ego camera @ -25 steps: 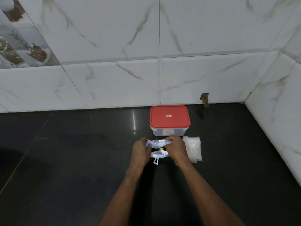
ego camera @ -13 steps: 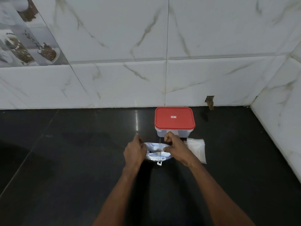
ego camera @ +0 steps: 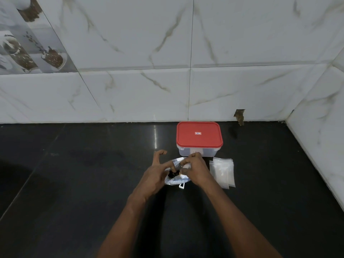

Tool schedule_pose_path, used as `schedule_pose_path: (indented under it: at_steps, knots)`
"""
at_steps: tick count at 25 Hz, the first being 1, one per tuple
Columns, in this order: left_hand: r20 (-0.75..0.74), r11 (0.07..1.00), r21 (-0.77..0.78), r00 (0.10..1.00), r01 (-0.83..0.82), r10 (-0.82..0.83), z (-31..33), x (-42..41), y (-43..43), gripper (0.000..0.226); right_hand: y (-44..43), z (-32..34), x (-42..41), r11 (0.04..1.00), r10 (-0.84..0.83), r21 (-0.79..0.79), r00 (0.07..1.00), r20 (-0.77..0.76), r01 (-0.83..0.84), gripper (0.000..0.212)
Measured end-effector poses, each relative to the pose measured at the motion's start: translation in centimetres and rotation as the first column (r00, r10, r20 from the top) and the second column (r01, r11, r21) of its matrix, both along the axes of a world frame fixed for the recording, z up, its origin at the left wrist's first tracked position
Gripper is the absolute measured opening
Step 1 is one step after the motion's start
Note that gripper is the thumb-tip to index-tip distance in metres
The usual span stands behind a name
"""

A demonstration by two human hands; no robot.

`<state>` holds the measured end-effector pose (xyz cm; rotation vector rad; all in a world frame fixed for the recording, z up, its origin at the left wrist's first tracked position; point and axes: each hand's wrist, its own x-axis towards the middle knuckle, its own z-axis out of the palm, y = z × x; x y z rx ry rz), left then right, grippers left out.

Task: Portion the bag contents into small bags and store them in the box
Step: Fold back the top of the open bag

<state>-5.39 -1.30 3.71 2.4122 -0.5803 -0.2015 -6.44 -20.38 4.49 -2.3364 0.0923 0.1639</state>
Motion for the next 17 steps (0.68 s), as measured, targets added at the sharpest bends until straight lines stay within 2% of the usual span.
schedule_pose_path:
  at_steps: [2, 4, 6, 8, 13, 17]
  knots:
    - [-0.033, 0.996, 0.081, 0.998, -0.049, 0.052, 0.4, 0.2, -0.3, 0.023, 0.3, 0.2, 0.2, 0.997, 0.051, -0.056, 0.998, -0.034, -0.053, 0.039]
    - [-0.038, 0.981, 0.139, 0.989, -0.134, 0.140, 0.3, 0.6, -0.8, 0.042, 0.7, 0.2, 0.3, 0.986, 0.097, -0.134, 0.994, -0.055, -0.103, 0.052]
    - [-0.053, 0.969, 0.128, 0.975, -0.210, 0.218, 0.0, 1.0, -1.2, 0.051, 1.1, 0.1, 0.6, 0.975, 0.113, -0.181, 0.991, -0.074, -0.125, 0.061]
    - [-0.056, 0.956, 0.090, 0.957, -0.279, 0.284, 0.0, 1.2, -1.1, 0.043, 1.4, -0.2, 1.1, 0.974, 0.112, -0.188, 0.991, -0.075, -0.125, 0.066]
    - [-0.078, 0.894, -0.004, 0.891, -0.448, 0.447, -0.8, 1.5, -0.2, 0.031, 3.7, -0.4, 2.3, 0.983, 0.139, -0.113, 0.989, -0.046, -0.143, 0.063]
    - [-0.171, 0.859, -0.055, 0.852, -0.510, 0.495, -2.5, 1.5, 0.1, 0.050, 4.6, -1.6, 2.1, 0.997, 0.073, -0.016, 0.997, -0.035, -0.074, 0.049]
